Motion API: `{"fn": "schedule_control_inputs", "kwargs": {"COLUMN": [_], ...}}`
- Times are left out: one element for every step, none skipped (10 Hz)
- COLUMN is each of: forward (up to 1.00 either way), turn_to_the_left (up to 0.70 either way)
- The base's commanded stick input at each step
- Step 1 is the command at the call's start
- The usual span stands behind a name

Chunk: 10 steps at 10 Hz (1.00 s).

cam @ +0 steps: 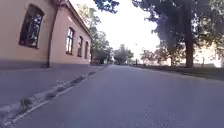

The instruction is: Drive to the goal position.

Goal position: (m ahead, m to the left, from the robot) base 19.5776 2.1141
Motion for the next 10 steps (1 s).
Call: {"fn": "schedule_control_inputs", "kwargs": {"forward": [0.50,0.50,0.50,0.50,0.50,0.50,0.50,0.50,0.50,0.50], "turn_to_the_left": [0.00,0.00,0.00,0.00,0.00,0.00,0.00,0.00,0.00,0.00]}}
